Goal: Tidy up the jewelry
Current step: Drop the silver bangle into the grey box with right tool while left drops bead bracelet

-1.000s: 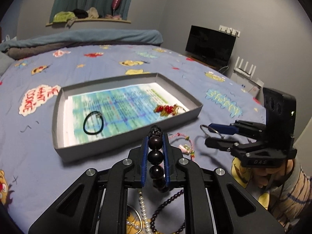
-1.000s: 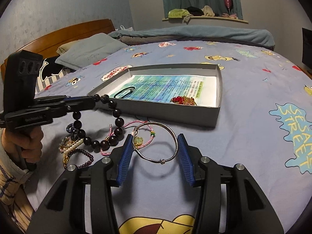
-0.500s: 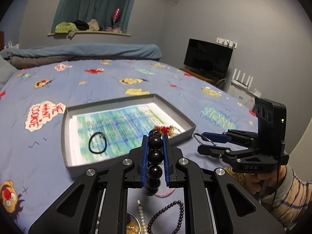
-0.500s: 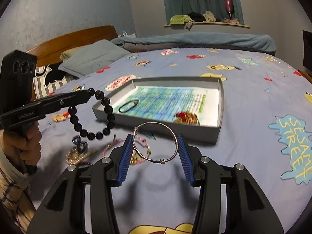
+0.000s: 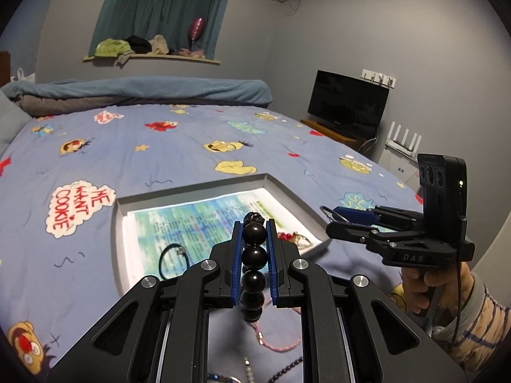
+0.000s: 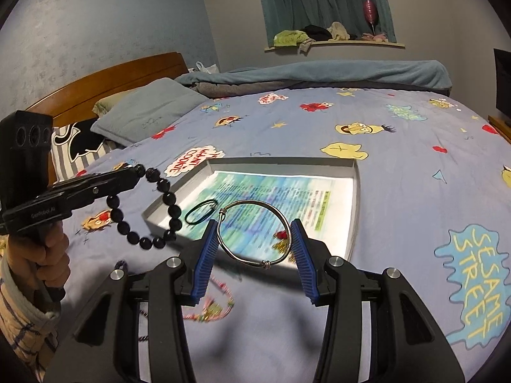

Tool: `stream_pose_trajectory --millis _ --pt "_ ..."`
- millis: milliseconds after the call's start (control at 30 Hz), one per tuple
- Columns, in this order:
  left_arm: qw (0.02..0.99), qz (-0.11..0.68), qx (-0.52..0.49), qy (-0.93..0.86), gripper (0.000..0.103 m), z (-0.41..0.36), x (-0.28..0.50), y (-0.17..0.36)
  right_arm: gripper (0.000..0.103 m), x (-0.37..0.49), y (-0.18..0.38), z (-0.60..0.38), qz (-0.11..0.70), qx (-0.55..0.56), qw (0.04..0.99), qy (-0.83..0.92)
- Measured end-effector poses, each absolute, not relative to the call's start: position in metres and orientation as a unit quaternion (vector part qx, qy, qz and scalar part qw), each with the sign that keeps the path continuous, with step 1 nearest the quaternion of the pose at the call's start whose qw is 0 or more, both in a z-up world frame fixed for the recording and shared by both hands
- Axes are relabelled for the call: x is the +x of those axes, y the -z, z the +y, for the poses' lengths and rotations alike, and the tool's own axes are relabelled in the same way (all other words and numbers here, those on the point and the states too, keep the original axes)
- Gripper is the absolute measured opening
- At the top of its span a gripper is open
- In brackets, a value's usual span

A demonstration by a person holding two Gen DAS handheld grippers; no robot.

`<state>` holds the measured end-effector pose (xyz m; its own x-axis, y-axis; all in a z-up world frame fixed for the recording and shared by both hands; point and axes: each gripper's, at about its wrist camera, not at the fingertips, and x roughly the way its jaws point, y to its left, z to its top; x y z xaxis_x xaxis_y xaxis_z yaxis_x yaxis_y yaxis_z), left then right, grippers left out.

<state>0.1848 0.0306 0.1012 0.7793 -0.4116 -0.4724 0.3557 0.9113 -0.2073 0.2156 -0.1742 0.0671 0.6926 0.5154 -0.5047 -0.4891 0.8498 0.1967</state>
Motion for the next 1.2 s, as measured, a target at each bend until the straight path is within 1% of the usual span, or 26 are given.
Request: stream_pose_trajectory --millis 367,600,733,1200 --pt "0.938 0.283 -0.058 0.192 0.015 0.021 0.236 -0.089 0.046 0.278 -0.048 -0.159 0.327 0.024 0.912 -0.245" --pt "0.934 0.308 -0.046 0.177 0.015 0.014 0.268 -0.067 0.046 0.304 -0.03 -0.149 0.356 0.006 0.906 -0.228" --pt "0.932 0.325 -0.034 0.156 0.015 0.019 0.276 -0.054 0.046 0.31 -0.021 -0.147 0.369 0.0 0.902 -0.223" --pt "0.928 0.359 0.009 0.096 0.015 0.022 0.285 -0.03 0.046 0.317 -0.017 -0.14 0.37 -0.023 0.906 -0.203"
